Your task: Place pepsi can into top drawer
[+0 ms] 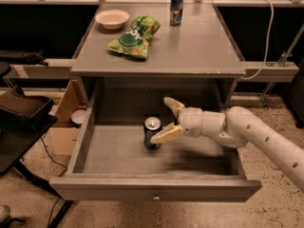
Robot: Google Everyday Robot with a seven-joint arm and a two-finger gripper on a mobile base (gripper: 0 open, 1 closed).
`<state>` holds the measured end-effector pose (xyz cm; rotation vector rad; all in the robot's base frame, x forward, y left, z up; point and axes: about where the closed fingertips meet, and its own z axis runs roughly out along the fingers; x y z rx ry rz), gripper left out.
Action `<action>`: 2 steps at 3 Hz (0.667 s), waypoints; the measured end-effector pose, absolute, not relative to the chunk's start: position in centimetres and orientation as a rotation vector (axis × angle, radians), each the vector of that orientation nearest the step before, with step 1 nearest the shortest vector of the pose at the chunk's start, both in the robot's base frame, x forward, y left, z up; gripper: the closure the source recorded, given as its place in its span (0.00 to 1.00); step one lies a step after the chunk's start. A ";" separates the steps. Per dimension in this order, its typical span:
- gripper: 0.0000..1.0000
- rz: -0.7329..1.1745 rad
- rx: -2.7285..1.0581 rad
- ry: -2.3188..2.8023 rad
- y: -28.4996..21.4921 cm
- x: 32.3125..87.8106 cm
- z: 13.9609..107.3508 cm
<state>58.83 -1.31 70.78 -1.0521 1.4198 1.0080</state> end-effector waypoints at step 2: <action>0.00 0.906 -1.253 1.495 -9.2 58.0 81.9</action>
Offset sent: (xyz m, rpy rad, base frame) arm -0.0181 -0.1223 0.1517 -0.2832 -0.0179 0.0971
